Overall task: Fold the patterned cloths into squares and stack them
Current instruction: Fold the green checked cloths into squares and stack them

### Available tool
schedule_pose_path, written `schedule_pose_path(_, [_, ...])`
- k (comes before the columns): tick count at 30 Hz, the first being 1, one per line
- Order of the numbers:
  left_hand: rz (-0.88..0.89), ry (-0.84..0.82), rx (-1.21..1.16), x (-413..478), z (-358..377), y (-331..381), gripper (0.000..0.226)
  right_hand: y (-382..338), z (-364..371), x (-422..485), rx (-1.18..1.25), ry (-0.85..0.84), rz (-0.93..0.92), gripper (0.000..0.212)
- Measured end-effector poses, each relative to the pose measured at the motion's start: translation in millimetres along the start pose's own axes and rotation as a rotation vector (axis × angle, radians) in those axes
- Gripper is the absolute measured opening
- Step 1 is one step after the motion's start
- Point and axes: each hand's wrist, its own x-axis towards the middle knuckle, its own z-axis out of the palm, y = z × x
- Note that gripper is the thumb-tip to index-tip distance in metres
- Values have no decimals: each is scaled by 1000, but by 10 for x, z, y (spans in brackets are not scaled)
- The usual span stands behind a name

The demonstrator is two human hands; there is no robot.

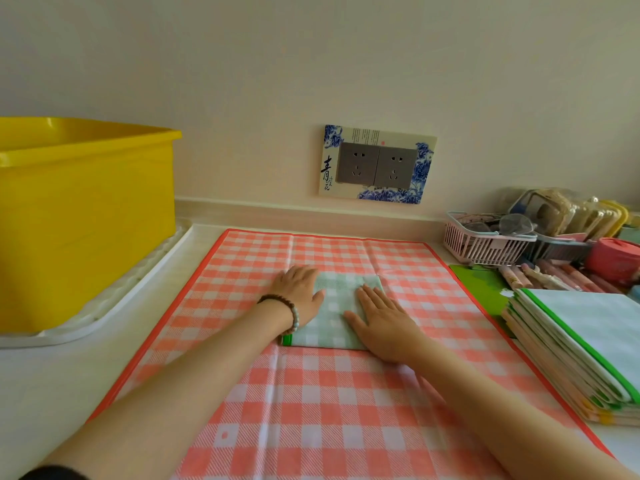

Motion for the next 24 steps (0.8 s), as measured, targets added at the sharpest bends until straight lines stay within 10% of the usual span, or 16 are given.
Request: schedule_pose_path(24, [-23, -90, -42, 59, 136, -77, 56, 149, -60, 592, 12, 22, -39, 62])
